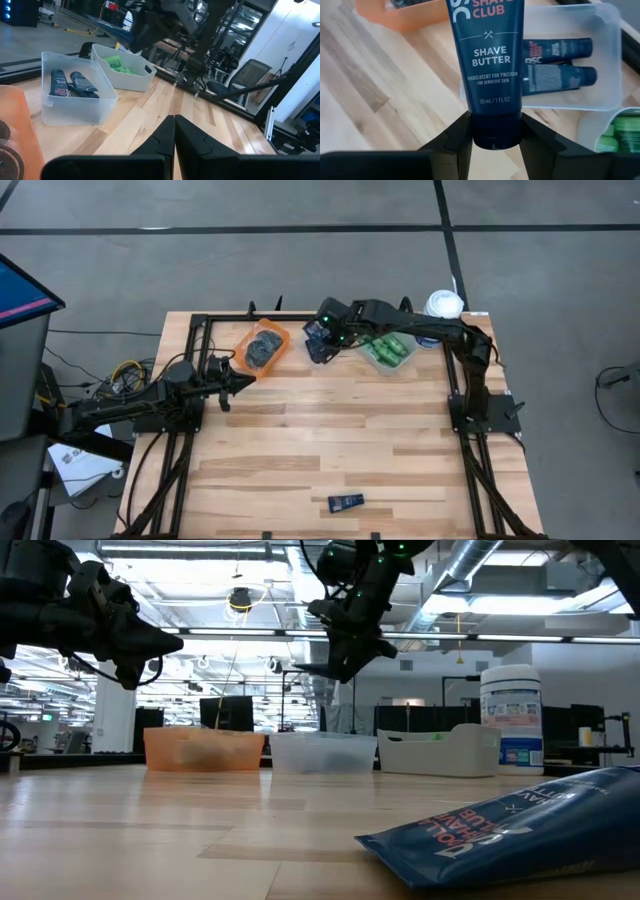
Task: Pick & Place Travel size toiletries
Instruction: Put the dark blue shave cream into the transparent bin
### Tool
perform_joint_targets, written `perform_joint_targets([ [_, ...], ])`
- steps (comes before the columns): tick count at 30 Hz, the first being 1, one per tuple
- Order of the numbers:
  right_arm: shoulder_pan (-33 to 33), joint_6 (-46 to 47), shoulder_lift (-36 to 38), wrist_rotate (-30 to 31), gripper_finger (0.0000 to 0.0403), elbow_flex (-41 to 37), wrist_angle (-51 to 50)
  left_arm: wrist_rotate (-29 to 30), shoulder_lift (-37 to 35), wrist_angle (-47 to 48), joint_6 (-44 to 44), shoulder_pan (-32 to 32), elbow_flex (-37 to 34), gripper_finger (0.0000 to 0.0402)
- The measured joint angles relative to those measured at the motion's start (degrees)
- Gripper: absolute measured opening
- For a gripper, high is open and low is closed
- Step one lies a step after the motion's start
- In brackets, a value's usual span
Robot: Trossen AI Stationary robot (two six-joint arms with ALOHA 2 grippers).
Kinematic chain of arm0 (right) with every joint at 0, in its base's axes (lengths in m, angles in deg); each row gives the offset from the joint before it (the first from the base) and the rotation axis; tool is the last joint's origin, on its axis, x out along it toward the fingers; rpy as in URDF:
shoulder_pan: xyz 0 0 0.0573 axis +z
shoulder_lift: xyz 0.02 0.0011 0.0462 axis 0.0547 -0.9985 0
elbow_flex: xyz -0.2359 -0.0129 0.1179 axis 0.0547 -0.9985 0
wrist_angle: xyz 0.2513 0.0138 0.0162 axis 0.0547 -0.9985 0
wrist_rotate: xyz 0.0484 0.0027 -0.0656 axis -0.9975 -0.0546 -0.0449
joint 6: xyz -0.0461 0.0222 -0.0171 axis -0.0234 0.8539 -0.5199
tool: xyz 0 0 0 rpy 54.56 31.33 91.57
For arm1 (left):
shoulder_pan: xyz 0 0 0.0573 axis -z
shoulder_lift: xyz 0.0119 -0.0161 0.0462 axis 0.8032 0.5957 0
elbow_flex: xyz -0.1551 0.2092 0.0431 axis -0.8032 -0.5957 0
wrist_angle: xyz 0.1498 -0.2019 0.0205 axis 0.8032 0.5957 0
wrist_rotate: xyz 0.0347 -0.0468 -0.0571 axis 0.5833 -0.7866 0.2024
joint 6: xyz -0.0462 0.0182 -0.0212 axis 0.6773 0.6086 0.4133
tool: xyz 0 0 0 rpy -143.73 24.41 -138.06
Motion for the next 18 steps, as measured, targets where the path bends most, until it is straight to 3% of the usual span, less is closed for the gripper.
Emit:
perform_joint_targets([
  [18, -1.01, 7.57, -8.84, 1.44, 0.0143, 0.08, 1.95, -0.26, 1.26, -1.08, 0.00, 0.00, 0.00, 0.0004],
])
